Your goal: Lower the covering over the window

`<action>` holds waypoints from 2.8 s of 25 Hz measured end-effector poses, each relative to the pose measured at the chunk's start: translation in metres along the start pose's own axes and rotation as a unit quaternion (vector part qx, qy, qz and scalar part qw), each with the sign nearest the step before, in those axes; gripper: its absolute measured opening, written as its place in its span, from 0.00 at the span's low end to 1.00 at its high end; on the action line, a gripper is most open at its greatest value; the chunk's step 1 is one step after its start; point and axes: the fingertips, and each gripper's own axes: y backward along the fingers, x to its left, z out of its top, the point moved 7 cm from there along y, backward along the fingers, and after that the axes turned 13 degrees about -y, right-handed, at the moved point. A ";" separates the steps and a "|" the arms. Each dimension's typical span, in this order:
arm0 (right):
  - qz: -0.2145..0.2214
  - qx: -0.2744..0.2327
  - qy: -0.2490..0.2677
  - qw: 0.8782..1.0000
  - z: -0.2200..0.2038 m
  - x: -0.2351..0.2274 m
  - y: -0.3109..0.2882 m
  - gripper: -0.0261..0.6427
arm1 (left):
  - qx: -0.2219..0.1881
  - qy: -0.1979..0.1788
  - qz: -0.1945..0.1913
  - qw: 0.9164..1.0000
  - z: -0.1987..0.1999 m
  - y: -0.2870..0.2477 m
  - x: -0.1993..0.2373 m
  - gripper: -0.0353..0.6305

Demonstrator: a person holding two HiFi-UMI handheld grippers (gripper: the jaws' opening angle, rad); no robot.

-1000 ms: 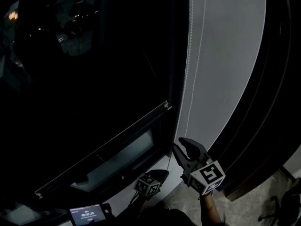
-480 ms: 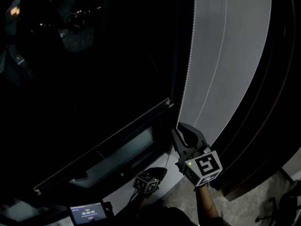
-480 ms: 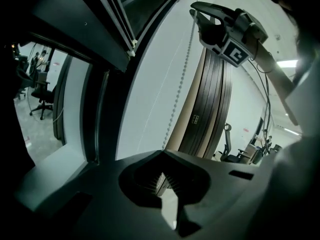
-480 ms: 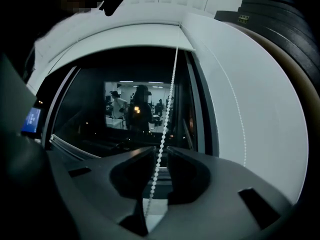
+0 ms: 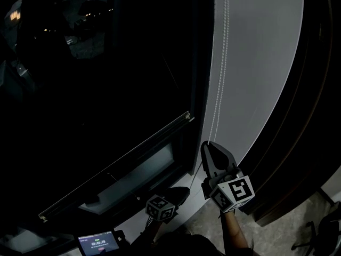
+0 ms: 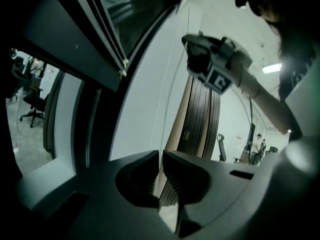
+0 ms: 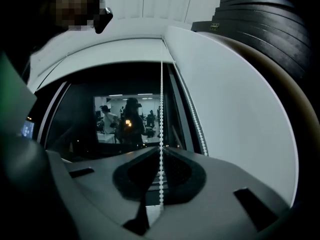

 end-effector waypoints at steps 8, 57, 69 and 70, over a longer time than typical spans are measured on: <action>-0.074 0.186 -0.052 0.978 -0.140 -0.052 0.033 0.07 | -0.183 -0.058 0.005 0.981 0.133 0.016 0.013 0.13; 0.081 0.093 0.017 0.992 -0.023 0.008 -0.005 0.20 | 0.128 0.059 0.014 0.990 -0.048 -0.023 0.009 0.07; 0.040 0.038 -0.058 0.997 -0.014 -0.019 0.001 0.07 | 0.079 0.041 -0.037 0.995 -0.034 -0.022 -0.010 0.07; 0.038 0.035 -0.060 0.997 -0.013 -0.023 0.003 0.07 | 0.059 0.034 -0.029 0.997 -0.025 -0.022 -0.008 0.08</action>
